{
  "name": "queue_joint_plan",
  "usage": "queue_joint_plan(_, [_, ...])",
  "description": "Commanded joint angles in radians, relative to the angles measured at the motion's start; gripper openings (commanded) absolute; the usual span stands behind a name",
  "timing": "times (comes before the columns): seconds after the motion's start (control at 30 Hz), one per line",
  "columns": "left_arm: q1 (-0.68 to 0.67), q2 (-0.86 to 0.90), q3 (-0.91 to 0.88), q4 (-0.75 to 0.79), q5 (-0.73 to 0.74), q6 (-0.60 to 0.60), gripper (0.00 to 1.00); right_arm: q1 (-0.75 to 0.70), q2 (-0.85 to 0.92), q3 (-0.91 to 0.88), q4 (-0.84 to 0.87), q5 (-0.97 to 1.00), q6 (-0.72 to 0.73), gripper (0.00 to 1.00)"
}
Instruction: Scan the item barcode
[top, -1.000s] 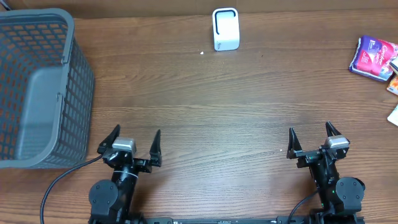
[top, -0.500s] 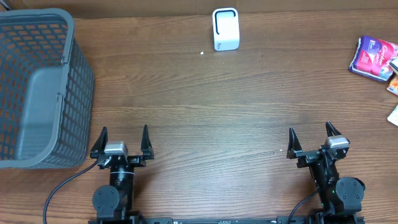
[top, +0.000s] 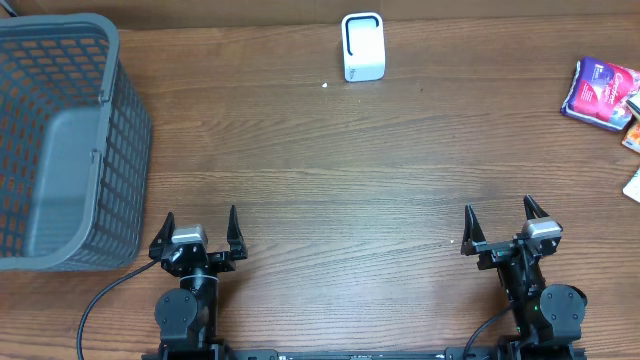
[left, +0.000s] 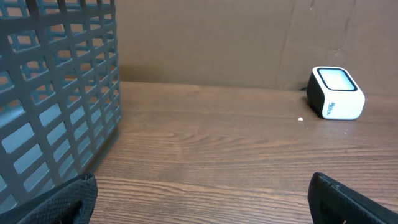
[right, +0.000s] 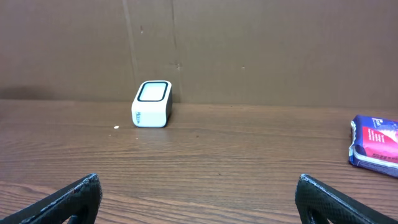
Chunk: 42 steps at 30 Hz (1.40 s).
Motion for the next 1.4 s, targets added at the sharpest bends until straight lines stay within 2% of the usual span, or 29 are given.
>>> queue_joint_plan(0.0, [0.005, -0.012, -0.004, -0.002, 0.002, 0.015, 1.00, -0.006, -0.010, -0.011, 0.005, 0.009, 0.002, 1.00])
queue_joint_plan(0.13, [0.005, -0.012, -0.004, -0.003, 0.008, -0.032, 1.00, -0.006, -0.010, -0.011, 0.005, 0.009, 0.002, 1.00])
queue_joint_plan(1.37, [-0.021, -0.012, -0.003, -0.006, 0.019, 0.007, 1.00, -0.006, -0.010, -0.011, 0.005, 0.009, 0.002, 1.00])
